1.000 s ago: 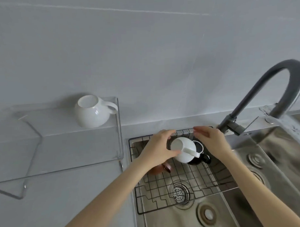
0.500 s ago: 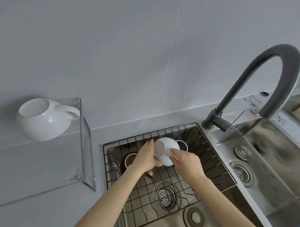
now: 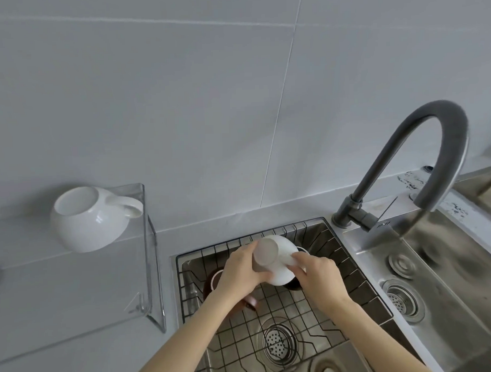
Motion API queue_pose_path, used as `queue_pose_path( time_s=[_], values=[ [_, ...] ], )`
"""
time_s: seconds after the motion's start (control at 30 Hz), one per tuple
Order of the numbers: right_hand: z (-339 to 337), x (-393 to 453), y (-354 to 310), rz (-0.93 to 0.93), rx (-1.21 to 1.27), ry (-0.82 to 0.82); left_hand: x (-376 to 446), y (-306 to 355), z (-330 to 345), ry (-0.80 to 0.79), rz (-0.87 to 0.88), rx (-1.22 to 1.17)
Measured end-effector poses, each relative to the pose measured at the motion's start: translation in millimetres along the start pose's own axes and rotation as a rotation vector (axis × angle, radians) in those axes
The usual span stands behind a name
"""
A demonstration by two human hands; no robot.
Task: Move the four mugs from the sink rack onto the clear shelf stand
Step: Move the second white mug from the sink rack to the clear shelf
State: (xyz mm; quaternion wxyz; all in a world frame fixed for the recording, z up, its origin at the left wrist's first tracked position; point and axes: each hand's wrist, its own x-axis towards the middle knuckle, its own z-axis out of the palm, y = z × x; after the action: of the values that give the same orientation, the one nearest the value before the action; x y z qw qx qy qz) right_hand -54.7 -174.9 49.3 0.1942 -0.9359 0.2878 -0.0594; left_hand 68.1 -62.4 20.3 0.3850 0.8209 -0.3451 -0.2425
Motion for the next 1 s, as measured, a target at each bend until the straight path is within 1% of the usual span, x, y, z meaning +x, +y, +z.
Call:
queue_pose_path(
  time_s=[0.07,0.2,0.33,0.4,0.5,0.7,0.93,1.0],
  values=[
    [-19.5,-5.1,-10.8,-0.027,0.115,0.113,-8.8,12.9,-15.7,0.061,0.05,-0.016],
    [-54.7,-8.3,-40.1,-0.097,0.287,0.247,-32.3,44.7,-60.5,0.163,0.148,0.009],
    [-87.0,-15.9,-88.9,-0.202,0.458,0.277,-67.3,68.3,-119.0,0.302,0.223,0.027],
    [-97.8,-19.8,-117.4,-0.267,0.545,0.276,-89.5,73.1,-149.6,0.368,0.223,0.032],
    [-102.8,-23.6,-165.7,-0.37,0.645,0.226,-125.3,67.5,-193.6,0.486,0.206,0.007],
    [-83.6,-18.3,-260.0,-0.507,0.712,0.077,-181.4,33.9,-267.3,0.676,0.079,-0.018],
    [-35.1,-2.5,-343.2,-0.518,0.793,-0.128,-215.5,-16.0,-325.9,0.762,-0.058,-0.036],
    [-18.7,3.6,-359.0,-0.499,0.801,-0.164,-216.0,-30.9,-338.5,0.752,-0.107,-0.03]
  ],
)
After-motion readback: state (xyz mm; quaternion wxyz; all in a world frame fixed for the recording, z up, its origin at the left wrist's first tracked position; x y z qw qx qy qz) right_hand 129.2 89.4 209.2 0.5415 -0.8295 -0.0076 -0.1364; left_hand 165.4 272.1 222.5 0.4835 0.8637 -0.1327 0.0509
